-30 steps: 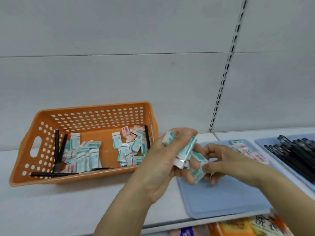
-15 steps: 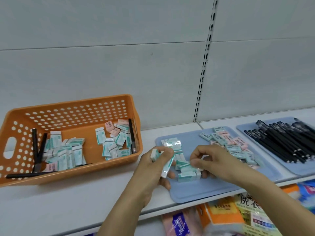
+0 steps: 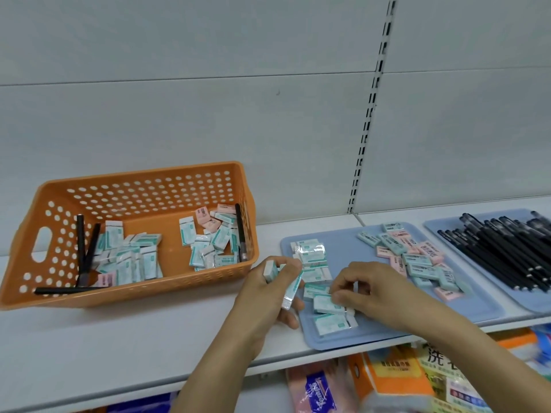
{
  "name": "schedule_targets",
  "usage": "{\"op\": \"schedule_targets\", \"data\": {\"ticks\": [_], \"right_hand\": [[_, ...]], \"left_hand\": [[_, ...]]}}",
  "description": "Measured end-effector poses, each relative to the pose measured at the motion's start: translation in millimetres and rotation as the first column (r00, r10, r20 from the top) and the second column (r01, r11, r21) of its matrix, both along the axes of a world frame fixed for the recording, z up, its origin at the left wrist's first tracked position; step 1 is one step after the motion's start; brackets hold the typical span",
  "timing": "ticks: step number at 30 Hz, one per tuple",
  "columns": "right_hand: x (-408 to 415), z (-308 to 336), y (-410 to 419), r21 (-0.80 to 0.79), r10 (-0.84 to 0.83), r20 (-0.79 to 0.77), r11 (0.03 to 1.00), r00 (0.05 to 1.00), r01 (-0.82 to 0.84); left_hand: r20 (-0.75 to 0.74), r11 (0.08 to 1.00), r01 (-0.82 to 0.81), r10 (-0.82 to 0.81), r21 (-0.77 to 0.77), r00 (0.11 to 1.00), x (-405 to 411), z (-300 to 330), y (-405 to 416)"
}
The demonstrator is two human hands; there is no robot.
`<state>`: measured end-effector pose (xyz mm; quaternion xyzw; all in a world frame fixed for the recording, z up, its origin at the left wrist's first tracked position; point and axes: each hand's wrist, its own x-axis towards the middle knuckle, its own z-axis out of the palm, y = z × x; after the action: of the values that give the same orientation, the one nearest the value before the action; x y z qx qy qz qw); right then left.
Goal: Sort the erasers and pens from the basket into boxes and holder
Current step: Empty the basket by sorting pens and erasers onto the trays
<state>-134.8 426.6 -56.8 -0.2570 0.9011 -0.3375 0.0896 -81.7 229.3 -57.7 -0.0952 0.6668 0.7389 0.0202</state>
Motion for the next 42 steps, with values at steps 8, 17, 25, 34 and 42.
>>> {"op": "schedule_targets", "data": {"ticks": [8, 17, 25, 34, 42], "right_hand": [[4, 10, -15, 0.381, 0.072, -0.241, 0.924, 0.968, 0.026], [12, 15, -12, 0.391, 0.199, -0.229, 0.915, 0.953, -0.097], [20, 3, -4, 0.317, 0.251, -0.321, 0.937, 0.913, -0.146], [22, 4, -15, -0.067, 0.079, -0.383, 0.991, 0.920, -0.113], [9, 25, -20, 0.088, 0.236, -0.403, 0.972, 0.884, -0.219]], "left_hand": [[-0.014, 0.999, -0.015, 0.016, 0.031, 1.000, -4, 1, 5], [0.051, 0.982, -0.057, 0.049, 0.179, 0.998, -1, 2, 5], [0.107, 0.961, -0.098, 0.072, 0.260, 0.992, -1, 1, 5], [0.175, 0.869, -0.088, 0.002, 0.487, 0.985, -3, 9, 15], [0.112, 0.911, 0.126, -0.183, 0.394, 0.977, 2, 8, 13]]}}
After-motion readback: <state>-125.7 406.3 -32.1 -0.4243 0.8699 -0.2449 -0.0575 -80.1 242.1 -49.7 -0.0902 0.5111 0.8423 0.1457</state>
